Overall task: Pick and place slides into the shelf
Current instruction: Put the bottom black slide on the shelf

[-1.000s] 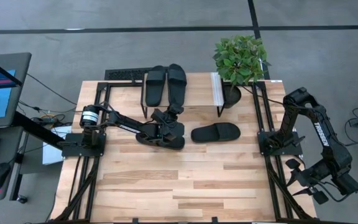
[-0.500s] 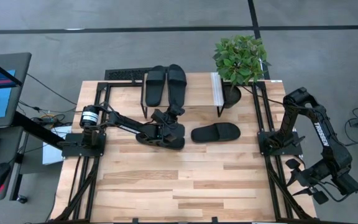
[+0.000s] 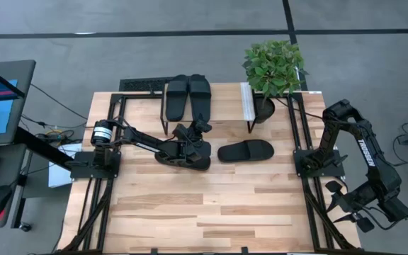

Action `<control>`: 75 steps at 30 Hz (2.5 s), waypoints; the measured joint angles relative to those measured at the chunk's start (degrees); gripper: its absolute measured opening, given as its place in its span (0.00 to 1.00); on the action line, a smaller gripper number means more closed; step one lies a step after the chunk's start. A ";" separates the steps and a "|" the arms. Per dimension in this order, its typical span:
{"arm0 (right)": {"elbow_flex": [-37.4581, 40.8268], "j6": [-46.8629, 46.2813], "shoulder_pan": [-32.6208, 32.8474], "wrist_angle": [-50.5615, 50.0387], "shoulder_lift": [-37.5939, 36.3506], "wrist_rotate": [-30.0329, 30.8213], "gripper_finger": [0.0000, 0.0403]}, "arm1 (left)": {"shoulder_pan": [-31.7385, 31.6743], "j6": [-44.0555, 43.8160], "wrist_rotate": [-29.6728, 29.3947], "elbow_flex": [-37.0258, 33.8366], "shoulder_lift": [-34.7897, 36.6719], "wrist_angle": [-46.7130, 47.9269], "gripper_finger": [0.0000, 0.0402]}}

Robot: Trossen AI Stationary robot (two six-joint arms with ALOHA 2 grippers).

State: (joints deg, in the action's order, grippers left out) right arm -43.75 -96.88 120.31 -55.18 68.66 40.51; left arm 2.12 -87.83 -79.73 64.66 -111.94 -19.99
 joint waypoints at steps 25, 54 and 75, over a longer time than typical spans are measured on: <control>0.00 0.87 0.00 -0.02 -0.02 0.00 0.44 | 1.30 8.47 -1.07 0.00 0.00 0.02 0.42; -0.01 0.94 -0.02 -0.04 -0.02 0.00 0.44 | 1.46 8.49 0.16 -0.02 0.00 0.03 0.50; 0.00 0.94 -0.02 -0.04 -0.02 0.00 0.44 | 3.44 15.83 -4.68 -0.02 0.00 0.02 0.48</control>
State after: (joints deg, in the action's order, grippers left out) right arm -43.75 -95.94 120.29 -55.22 68.64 40.51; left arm 5.56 -71.99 -84.40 64.64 -111.94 -19.97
